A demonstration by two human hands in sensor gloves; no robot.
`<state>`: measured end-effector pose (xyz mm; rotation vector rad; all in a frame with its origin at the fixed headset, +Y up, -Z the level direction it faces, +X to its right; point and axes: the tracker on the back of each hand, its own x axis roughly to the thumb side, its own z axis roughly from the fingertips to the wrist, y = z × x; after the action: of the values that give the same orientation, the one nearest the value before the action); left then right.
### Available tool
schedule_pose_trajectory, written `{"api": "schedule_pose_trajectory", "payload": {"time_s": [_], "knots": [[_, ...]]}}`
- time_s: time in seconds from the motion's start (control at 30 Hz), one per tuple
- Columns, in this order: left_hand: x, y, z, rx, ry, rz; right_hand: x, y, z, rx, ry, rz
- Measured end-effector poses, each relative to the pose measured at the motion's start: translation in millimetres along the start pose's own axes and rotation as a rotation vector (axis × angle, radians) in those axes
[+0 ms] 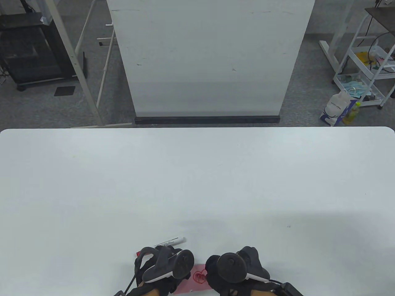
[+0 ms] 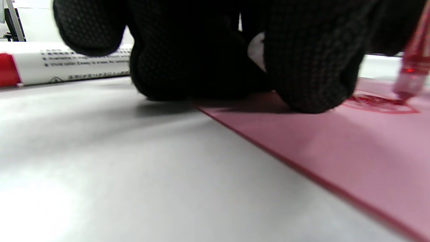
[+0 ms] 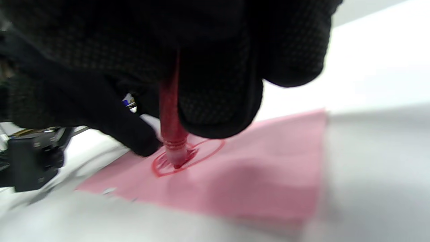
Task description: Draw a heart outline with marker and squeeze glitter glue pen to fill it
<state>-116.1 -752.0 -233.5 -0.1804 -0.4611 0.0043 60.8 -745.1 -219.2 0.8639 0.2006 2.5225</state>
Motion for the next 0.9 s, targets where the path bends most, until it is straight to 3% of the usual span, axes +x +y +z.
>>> {"api": "schedule_pose_trajectory", "payload": {"time_s": [0.2, 0.4, 0.57, 0.73, 0.9], "knots": [[0.1, 0.0, -0.1, 0.001, -0.001, -0.001, 0.0, -3.1, -0.2, -0.084, 0.023, 0.093], [0.3, 0.0, -0.2, 0.000, -0.001, -0.001, -0.3, 0.0, -0.7, -0.009, -0.007, 0.001], [0.3, 0.0, -0.2, 0.001, -0.001, -0.002, -0.6, -2.4, -0.1, -0.085, 0.016, 0.084], [0.5, 0.0, -0.4, -0.001, 0.000, -0.003, -1.4, -2.8, 0.8, -0.014, -0.006, 0.030], [0.5, -0.1, -0.3, 0.000, 0.000, -0.002, -0.8, -3.9, -0.4, -0.084, 0.013, 0.102]]}}
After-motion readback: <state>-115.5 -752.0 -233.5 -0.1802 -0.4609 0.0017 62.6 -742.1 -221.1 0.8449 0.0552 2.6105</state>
